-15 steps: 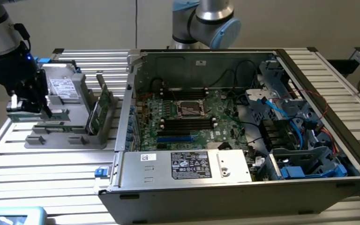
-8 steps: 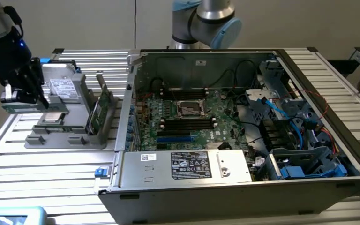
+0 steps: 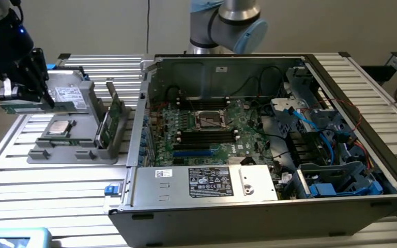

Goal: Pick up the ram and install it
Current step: 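Pick up the ram and move it above insertion slot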

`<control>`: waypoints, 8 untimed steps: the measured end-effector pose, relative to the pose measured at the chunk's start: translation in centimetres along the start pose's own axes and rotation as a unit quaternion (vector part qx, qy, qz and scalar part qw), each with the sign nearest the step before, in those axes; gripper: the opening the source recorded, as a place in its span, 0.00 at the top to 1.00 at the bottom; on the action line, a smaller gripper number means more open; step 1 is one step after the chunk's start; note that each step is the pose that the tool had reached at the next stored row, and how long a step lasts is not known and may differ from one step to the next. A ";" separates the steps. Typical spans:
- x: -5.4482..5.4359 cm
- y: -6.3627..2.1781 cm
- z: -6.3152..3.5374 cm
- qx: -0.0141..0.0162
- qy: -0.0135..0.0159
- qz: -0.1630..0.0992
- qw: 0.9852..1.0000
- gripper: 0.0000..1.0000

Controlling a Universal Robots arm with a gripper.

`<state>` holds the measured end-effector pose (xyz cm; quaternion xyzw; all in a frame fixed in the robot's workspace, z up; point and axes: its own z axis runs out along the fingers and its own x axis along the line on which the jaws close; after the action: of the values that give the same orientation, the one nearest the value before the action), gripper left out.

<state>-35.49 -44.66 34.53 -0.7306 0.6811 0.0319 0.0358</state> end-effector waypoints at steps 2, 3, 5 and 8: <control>0.1 -0.61 -0.38 -0.001 0.000 0.000 1.000 0.86; 0.1 -0.93 -0.54 -0.002 0.000 0.000 1.000 0.86; 0.2 -1.56 -0.84 -0.003 0.000 0.000 1.000 0.86; 0.4 -2.49 -1.27 -0.005 0.000 0.000 1.000 0.86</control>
<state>-32.99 -44.98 35.78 -0.7309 0.6807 0.0353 0.0326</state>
